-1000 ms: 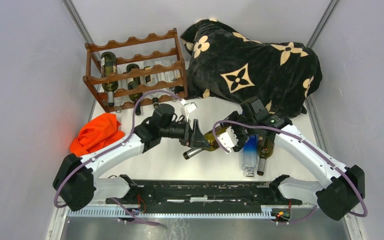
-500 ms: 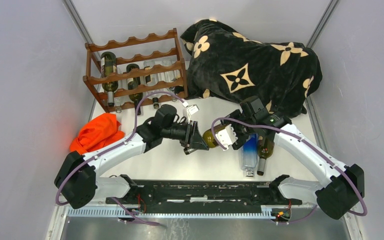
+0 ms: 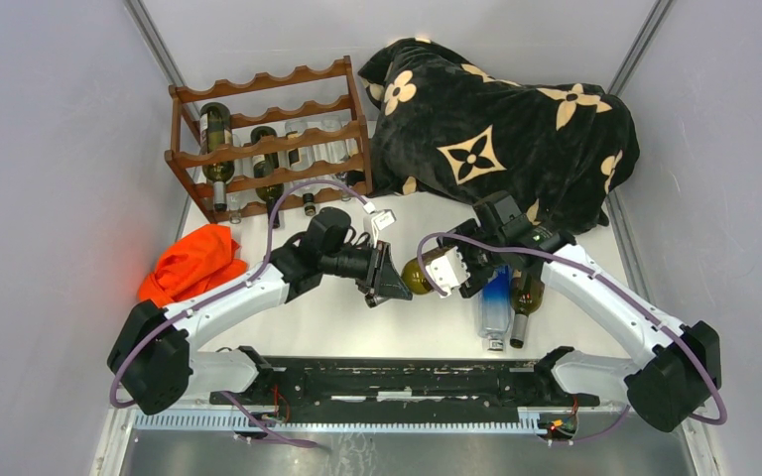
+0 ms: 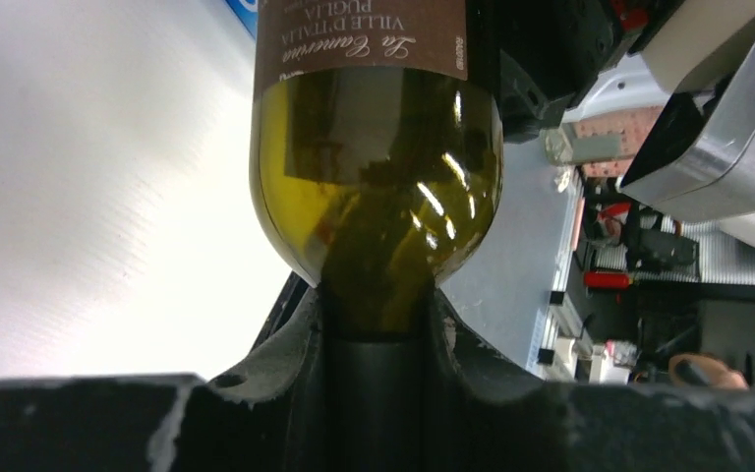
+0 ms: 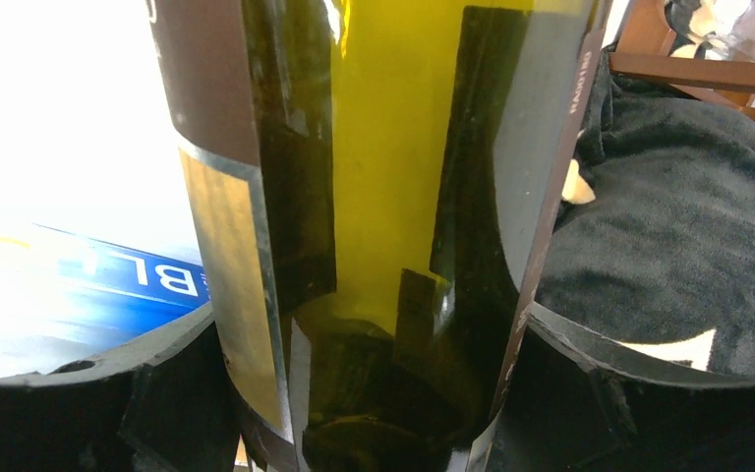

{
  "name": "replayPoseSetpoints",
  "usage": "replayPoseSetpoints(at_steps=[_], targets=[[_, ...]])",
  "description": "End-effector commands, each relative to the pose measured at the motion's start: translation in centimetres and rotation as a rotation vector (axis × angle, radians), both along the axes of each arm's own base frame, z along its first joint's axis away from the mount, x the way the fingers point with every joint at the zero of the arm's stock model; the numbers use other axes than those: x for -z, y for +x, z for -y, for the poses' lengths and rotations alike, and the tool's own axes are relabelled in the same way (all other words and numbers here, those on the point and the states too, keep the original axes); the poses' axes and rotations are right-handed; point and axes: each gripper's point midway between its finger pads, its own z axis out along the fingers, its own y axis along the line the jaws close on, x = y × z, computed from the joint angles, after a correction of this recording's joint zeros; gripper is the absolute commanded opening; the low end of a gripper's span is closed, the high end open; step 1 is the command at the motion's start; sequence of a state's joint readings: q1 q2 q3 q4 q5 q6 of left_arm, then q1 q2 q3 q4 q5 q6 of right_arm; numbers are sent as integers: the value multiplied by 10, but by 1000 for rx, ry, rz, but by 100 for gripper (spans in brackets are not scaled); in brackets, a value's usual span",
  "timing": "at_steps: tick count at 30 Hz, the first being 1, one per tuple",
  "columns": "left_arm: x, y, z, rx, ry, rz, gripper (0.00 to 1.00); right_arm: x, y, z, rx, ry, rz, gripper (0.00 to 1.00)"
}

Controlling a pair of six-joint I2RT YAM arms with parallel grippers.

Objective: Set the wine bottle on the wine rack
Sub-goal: Pick up the wine bottle from the center of the board.

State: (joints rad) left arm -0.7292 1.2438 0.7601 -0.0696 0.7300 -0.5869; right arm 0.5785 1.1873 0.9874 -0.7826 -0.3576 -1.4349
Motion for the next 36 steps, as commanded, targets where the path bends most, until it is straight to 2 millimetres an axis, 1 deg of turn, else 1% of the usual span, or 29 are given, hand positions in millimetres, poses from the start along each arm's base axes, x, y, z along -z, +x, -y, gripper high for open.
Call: replayPoseSetpoints(at_steps=[1, 2, 5, 6, 7, 8, 10, 11, 12, 13, 15, 17, 21, 22, 25, 28, 33, 34, 36], targets=[[-11, -3, 4, 40, -32, 34, 9, -48, 22, -26, 19, 174, 107, 0], [-13, -4, 4, 50, -43, 38, 3, -48, 22, -26, 23, 177, 103, 0], [-17, -8, 4, 70, -65, 45, 2, -47, 22, -28, 28, 191, 97, 0], [-17, -9, 4, 74, -67, 43, 2, -48, 21, -29, 30, 198, 93, 2], [-17, -10, 3, 75, -66, 40, 2, -49, 20, -30, 26, 205, 92, 11], [-16, -11, 3, 77, -65, 38, 2, -49, 19, -30, 22, 210, 89, 21], [-16, -12, 2, 72, -71, 42, 2, -51, 17, -30, 24, 222, 90, 53], [-18, -12, 1, 70, -77, 45, 2, -52, 16, -30, 26, 228, 92, 71], [-20, -13, 1, 66, -84, 53, 2, -53, 16, -29, 31, 231, 97, 88], [-22, -12, 0, 60, -88, 59, 2, -54, 16, -28, 40, 238, 103, 97], [-25, -11, -2, 40, -90, 74, 2, -58, 15, -27, 55, 245, 98, 98], [-27, -10, -4, 20, -87, 82, 2, -64, 9, -28, 44, 246, 63, 98], [-26, -8, -13, -33, -56, 95, 2, -83, -12, -32, -30, 268, 2, 98], [-28, -8, -16, -47, -57, 104, 2, -86, -17, -33, -46, 273, -12, 98], [-32, -5, -24, -98, -47, 128, 2, -93, -33, -34, -98, 286, -56, 98], [-35, -1, -34, -159, -26, 160, 2, -99, -43, -33, -122, 307, -88, 98], [-46, 9, -56, -303, 36, 202, 2, -112, -48, -26, -115, 436, -160, 98], [-51, 11, -60, -329, 45, 207, 2, -113, -49, -26, -112, 475, -187, 98], [-59, 12, -73, -391, 70, 224, 2, -109, -43, -22, -70, 544, -228, 98]])
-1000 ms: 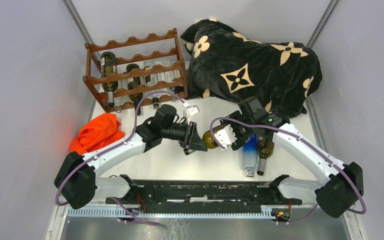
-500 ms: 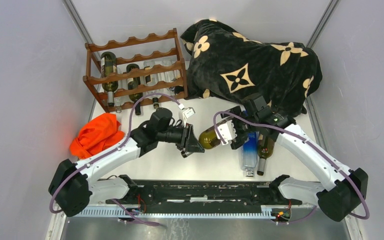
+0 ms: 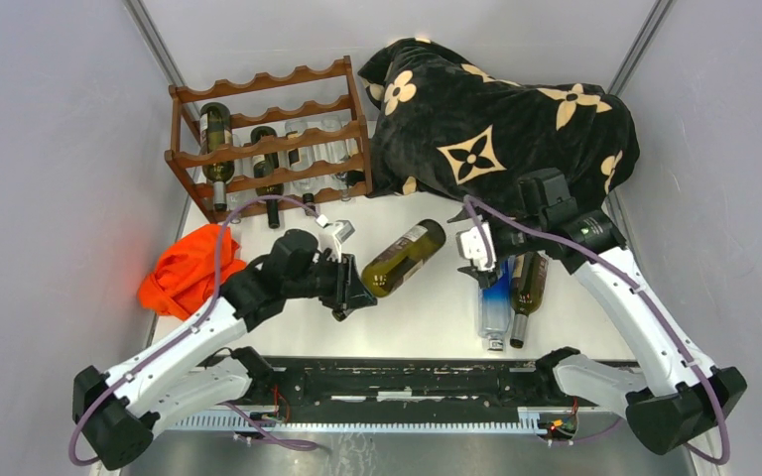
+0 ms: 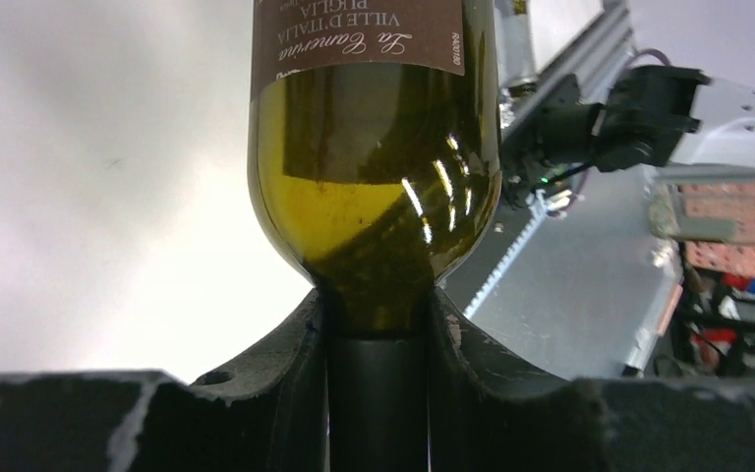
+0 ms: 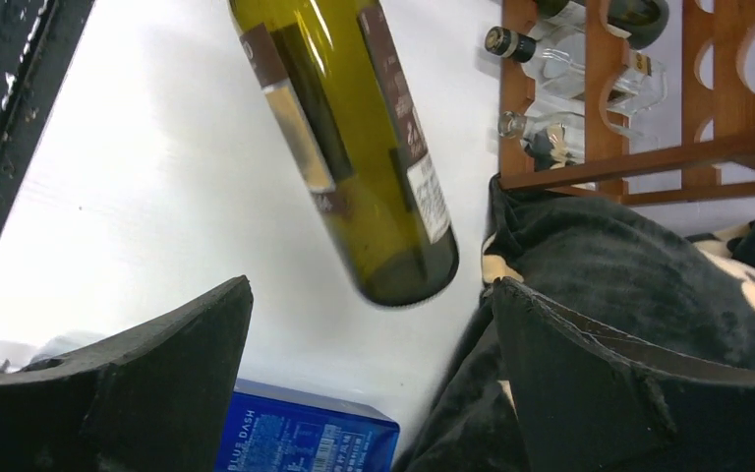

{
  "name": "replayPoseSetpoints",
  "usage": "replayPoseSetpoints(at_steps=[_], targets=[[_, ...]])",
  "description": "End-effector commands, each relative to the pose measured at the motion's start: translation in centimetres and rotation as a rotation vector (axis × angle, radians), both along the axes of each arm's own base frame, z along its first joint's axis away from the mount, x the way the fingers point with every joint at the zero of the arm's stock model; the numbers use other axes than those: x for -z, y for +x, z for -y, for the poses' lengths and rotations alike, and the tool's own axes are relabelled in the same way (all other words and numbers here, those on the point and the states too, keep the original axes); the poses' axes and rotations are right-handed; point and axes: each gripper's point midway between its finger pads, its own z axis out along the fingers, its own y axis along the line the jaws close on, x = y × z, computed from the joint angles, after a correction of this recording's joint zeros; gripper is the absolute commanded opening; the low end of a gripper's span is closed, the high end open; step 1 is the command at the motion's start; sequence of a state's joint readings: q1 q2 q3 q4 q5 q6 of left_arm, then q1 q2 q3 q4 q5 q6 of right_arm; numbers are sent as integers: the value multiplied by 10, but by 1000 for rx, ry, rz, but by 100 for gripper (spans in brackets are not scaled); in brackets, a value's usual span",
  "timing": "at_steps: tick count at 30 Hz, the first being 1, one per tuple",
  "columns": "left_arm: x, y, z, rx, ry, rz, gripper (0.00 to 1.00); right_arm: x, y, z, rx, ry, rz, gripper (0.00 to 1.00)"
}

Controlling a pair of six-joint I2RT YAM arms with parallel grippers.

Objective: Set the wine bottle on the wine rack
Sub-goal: Pick up the wine bottle from the center of the board.

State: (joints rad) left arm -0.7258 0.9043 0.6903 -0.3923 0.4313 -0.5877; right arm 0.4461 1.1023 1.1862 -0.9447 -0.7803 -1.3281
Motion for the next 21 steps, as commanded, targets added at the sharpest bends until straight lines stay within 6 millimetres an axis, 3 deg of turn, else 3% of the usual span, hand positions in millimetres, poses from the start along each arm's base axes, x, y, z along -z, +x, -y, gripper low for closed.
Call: replayPoseSetpoints(at_steps=[1, 8, 14, 21], targets=[[-63, 21, -20, -159, -45, 184, 2, -13, -5, -2, 4, 206, -105, 98], [-78, 30, -73, -370, 130, 224, 2, 2, 22, 17, 174, 456, -251, 98], [-101, 33, -102, -451, 231, 278, 2, 23, 32, 29, 275, 505, -321, 98], [-96, 41, -141, -644, 352, 270, 2, 31, 41, 37, 343, 502, -309, 98]])
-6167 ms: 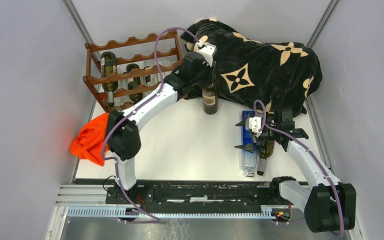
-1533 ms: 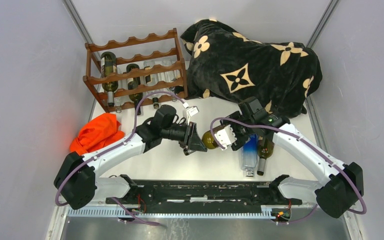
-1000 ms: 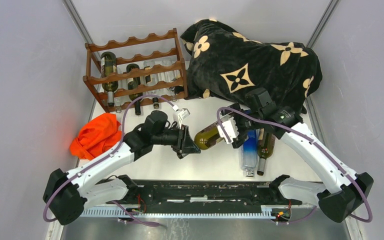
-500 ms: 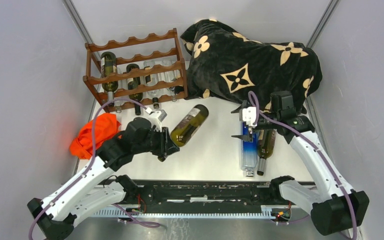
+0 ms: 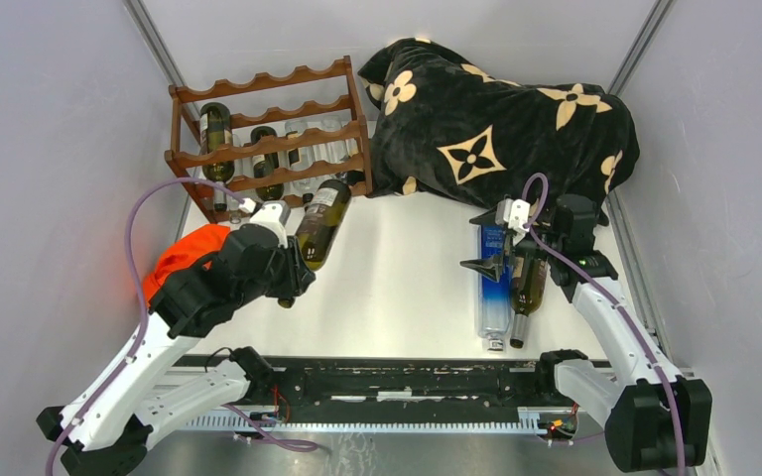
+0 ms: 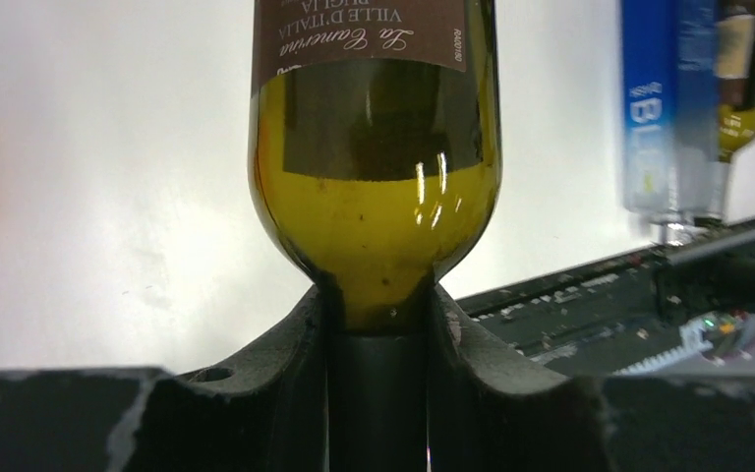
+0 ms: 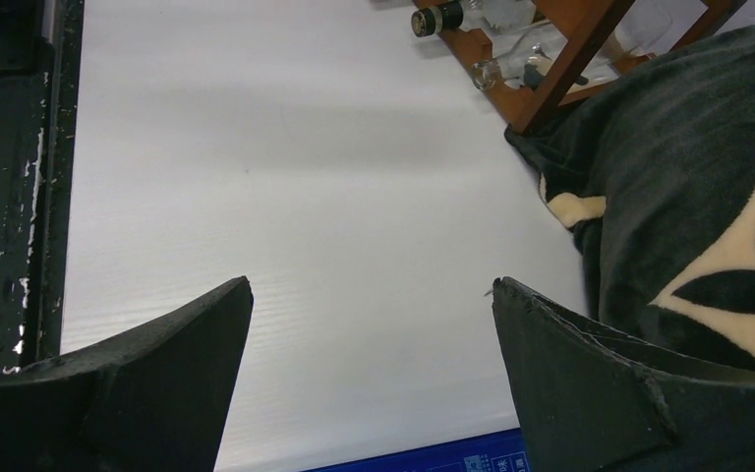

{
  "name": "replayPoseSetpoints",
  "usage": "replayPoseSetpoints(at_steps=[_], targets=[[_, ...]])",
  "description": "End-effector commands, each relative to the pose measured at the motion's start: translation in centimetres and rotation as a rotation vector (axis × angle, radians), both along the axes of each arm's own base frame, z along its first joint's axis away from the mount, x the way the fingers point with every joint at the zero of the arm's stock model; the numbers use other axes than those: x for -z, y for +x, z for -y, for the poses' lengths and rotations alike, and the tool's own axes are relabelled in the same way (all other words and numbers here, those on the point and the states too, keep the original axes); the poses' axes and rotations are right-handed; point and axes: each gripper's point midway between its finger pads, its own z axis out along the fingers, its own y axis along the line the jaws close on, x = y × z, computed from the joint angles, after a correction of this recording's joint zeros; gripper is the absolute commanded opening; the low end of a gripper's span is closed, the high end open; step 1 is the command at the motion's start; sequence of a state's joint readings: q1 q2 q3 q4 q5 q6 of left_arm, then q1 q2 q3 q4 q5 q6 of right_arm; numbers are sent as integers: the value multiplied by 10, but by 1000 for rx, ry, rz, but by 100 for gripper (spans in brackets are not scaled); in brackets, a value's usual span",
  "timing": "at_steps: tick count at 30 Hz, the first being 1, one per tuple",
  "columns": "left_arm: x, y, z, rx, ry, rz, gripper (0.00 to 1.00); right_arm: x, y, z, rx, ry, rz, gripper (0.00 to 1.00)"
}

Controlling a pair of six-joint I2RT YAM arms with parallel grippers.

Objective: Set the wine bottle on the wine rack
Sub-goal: Pick up the wine bottle from the center of the board, then place the wine bottle in the wine rack.

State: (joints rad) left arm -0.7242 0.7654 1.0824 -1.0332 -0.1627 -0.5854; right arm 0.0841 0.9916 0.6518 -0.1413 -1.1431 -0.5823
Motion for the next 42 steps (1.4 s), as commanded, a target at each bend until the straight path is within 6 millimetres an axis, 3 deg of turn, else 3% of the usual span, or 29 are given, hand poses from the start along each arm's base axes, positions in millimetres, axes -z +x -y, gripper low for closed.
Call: replayPoseSetpoints(at_steps=[1, 5, 11, 16, 19, 33, 42], targets=[[-27, 23, -29, -185, 38, 131, 2, -18, 8, 1, 24, 21, 75, 98], [-27, 41, -47, -294, 132, 176, 2, -16, 10, 2, 34, 19, 67, 98], [-22, 67, -53, -345, 230, 193, 2, -15, 11, 4, 53, 11, 77, 98], [-9, 86, -83, -385, 182, 183, 2, -13, 11, 4, 57, 8, 76, 98], [-17, 92, -93, -386, 114, 223, 2, -11, 12, 4, 58, 7, 71, 98], [-18, 120, -105, -414, 93, 292, 2, -9, 12, 5, 55, 3, 66, 98], [-16, 127, -117, -444, 103, 300, 2, -10, 11, 4, 51, 4, 69, 98]])
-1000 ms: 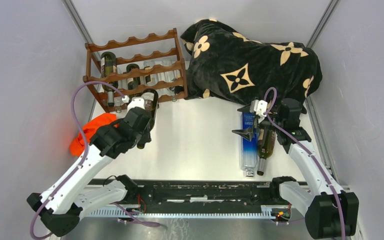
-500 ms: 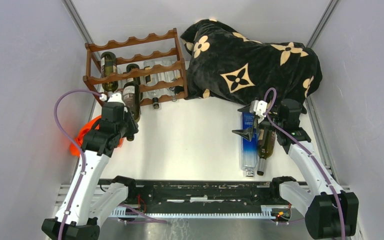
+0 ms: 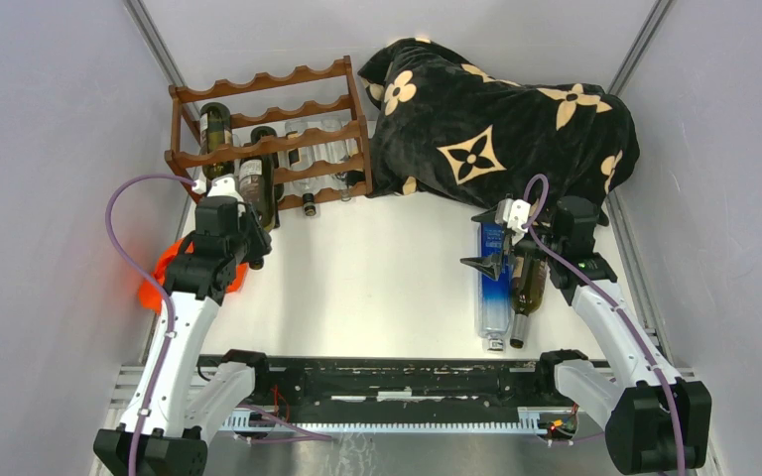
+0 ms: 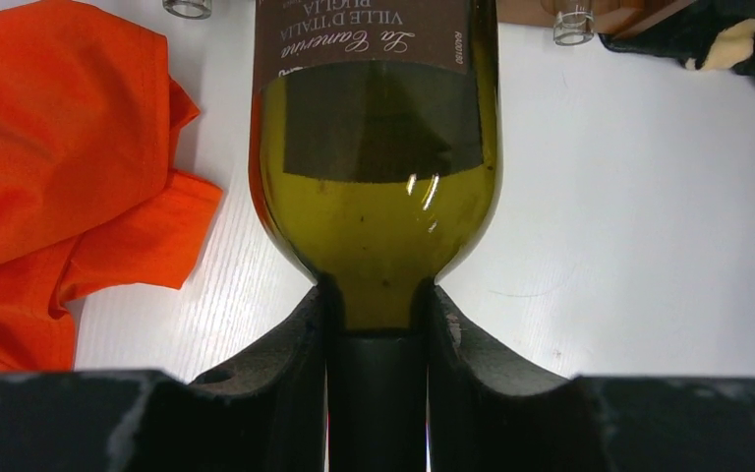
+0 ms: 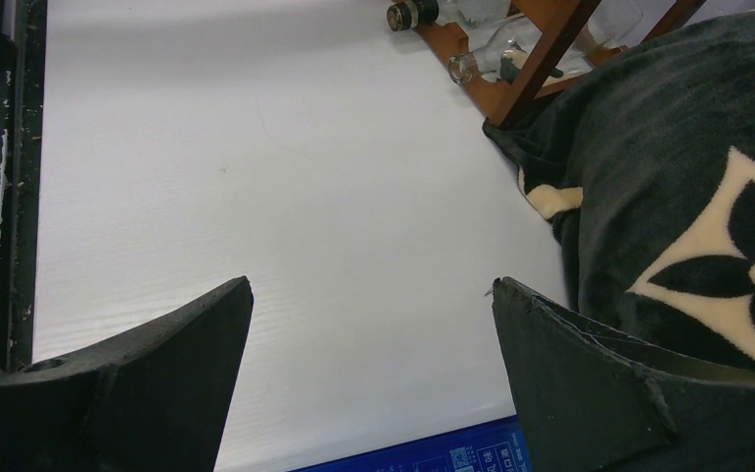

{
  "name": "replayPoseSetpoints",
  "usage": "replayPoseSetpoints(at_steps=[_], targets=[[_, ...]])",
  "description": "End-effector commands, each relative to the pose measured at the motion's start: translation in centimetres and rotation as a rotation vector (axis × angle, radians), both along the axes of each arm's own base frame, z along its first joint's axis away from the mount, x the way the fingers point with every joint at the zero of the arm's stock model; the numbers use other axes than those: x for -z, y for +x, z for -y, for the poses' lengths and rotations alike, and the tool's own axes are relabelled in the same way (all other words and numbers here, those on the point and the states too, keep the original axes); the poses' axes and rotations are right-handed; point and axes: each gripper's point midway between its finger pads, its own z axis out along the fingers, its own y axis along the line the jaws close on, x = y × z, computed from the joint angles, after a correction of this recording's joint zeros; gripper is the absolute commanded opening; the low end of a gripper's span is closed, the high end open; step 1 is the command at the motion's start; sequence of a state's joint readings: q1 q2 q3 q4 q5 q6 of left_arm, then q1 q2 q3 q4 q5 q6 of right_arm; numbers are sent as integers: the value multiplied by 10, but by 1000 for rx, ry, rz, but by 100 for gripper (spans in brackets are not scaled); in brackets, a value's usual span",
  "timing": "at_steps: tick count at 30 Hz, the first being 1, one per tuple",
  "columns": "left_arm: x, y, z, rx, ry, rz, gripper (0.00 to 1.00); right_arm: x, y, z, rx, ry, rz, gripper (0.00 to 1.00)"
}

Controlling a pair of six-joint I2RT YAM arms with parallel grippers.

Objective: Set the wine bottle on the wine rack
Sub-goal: Place the wine bottle in the wine rack.

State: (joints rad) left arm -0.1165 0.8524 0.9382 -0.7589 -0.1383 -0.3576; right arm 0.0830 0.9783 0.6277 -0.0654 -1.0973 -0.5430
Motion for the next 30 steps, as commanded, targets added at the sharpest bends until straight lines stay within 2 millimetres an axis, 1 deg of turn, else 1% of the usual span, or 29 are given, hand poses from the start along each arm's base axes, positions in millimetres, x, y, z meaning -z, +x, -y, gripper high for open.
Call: replayPoseSetpoints(at_steps=[1, 10, 12, 13, 14, 17, 30], targets=[[-47, 34, -4, 13, 14, 228, 2, -8, 2, 1, 2, 4, 38, 98], [-44, 47, -13, 14, 4, 233, 2, -8, 2, 1, 0, 4, 39, 98], [-43, 51, -13, 23, -1, 239, 2, -7, 2, 0, 0, 4, 37, 98], [-44, 53, -11, 33, -5, 248, 2, -7, 2, 1, 0, 4, 36, 98], [-43, 55, -18, 15, -7, 251, 2, -7, 2, 1, 0, 4, 38, 98], [-39, 62, -23, -1, -6, 257, 2, -8, 1, 1, -1, 4, 38, 98], [-31, 92, -33, -11, 18, 292, 2, -7, 1, 0, -4, 1, 40, 98]])
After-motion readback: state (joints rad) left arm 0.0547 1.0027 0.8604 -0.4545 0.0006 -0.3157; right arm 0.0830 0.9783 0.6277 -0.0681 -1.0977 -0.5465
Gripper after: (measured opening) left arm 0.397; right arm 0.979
